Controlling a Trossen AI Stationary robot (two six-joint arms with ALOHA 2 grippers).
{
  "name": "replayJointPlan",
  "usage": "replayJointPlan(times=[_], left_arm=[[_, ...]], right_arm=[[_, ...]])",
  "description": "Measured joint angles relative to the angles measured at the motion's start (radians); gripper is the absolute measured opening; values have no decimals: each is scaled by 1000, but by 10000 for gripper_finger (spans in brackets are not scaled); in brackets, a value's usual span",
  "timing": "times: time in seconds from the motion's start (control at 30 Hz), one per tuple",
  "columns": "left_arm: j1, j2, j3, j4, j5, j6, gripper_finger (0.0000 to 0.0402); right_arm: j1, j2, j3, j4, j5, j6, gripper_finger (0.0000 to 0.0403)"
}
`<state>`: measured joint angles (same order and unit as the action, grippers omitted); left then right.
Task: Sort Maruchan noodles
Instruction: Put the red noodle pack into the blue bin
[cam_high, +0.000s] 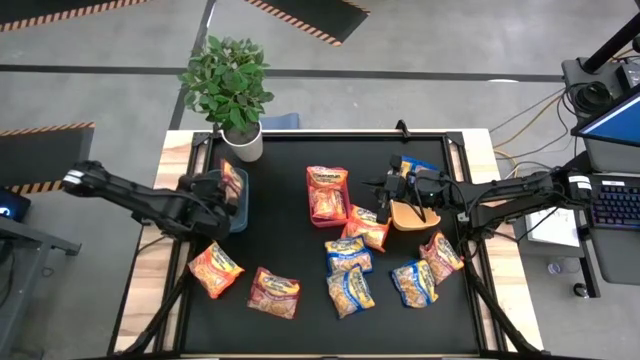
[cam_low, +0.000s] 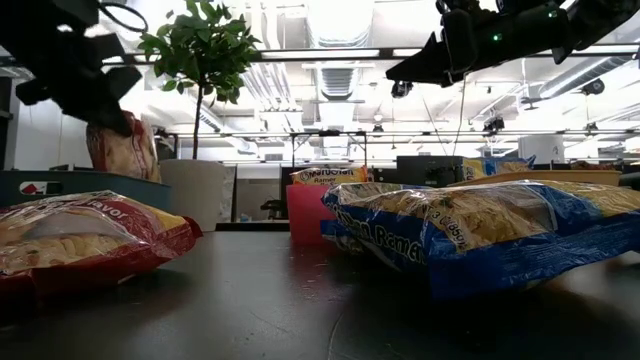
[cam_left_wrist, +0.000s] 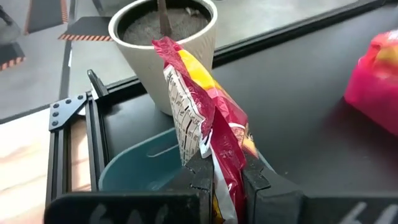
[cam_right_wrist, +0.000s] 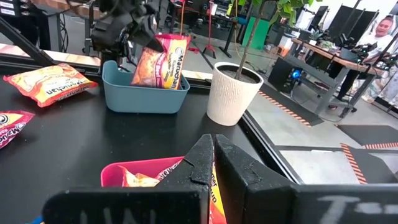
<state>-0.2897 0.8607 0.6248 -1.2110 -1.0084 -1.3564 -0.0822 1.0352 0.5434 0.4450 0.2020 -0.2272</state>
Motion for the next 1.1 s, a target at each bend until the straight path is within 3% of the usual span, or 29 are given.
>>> replayJointPlan(times=[0.63, 1.1], left_arm=[[0, 308, 0, 116, 3, -45, 23], [0, 396, 45, 172, 3, -34, 26]], right_arm=[[1, 0, 0, 1, 0, 21, 9], [1, 0, 1, 1, 0, 32, 9]])
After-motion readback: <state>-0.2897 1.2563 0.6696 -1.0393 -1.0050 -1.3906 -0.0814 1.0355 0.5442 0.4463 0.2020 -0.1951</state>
